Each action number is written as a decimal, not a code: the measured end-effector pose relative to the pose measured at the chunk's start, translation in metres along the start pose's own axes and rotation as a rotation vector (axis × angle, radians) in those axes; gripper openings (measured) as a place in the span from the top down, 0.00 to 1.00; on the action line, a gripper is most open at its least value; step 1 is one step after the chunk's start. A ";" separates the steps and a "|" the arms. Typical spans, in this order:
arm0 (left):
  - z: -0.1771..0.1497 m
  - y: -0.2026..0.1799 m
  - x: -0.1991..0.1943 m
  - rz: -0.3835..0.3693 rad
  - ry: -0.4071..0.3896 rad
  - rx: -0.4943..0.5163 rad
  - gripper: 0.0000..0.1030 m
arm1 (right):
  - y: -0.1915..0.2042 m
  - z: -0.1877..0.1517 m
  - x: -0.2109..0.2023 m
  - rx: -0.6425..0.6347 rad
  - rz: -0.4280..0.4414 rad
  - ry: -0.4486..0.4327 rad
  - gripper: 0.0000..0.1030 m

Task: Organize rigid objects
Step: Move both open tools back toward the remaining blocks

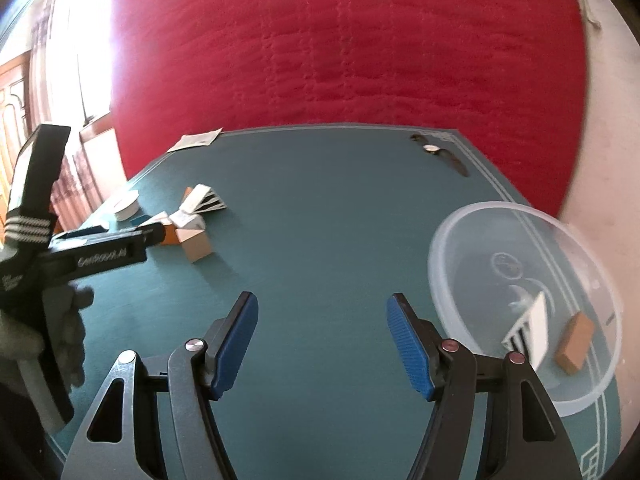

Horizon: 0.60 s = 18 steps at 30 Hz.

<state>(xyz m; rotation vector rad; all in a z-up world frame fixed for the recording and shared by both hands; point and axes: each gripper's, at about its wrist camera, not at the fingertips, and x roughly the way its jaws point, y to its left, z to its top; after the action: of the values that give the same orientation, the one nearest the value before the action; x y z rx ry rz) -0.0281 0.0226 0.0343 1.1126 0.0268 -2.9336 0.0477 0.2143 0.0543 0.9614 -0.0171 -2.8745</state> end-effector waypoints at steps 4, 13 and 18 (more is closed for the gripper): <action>0.005 0.009 0.012 0.016 0.021 -0.018 0.01 | 0.005 -0.004 0.005 -0.007 0.018 0.018 0.34; 0.009 0.002 0.030 0.045 0.039 -0.004 0.01 | 0.006 -0.013 0.014 -0.009 0.032 0.053 0.34; 0.009 0.002 0.034 0.053 0.052 -0.002 0.02 | 0.005 -0.015 0.014 -0.008 0.037 0.059 0.34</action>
<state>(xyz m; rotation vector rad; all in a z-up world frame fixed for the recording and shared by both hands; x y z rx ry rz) -0.0595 0.0210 0.0189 1.1701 -0.0003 -2.8572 0.0466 0.2078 0.0340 1.0328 -0.0178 -2.8091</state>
